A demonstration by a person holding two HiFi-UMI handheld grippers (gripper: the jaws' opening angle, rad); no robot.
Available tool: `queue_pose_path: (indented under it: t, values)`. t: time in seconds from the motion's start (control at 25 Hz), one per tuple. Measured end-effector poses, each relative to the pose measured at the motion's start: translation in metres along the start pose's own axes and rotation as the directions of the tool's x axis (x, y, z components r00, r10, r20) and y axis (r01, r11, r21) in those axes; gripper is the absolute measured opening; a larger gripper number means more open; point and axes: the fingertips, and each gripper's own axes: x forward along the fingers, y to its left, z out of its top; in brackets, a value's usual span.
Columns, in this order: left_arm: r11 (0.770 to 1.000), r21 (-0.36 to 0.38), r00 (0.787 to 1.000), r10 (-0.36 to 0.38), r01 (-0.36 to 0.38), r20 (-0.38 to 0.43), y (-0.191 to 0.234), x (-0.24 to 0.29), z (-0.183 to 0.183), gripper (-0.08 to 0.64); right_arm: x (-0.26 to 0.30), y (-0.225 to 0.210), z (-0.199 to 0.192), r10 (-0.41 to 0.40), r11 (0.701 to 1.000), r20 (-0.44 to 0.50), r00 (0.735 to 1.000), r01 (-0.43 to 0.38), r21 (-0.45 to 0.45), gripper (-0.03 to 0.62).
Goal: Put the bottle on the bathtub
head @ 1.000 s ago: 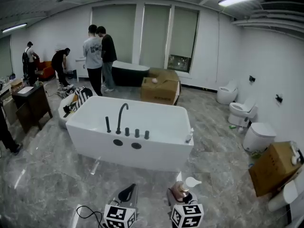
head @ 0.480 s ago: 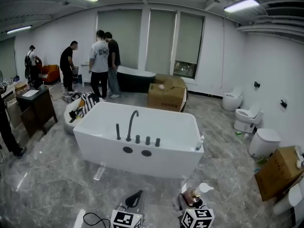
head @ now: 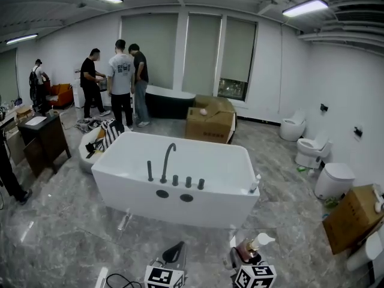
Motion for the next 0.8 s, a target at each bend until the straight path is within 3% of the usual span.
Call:
queue_pose_path:
  t: [0.36, 0.8]
  values:
    - [0.999, -0.003, 0.999, 0.036, -0.036, 0.014, 0.019, 0.067, 0.022, -0.005, 0.061, -0.023, 0.038, 0.039, 0.999, 0.013, 0.999, -0.039, -0.014, 0.224]
    - [0.998, 0.005, 0.998, 0.057, -0.057, 0.013, 0.010, 0.162, 0.035, -0.005, 0.132, -0.076, 0.077, 0.078, 0.996, 0.002, 0.997, -0.078, -0.034, 0.224]
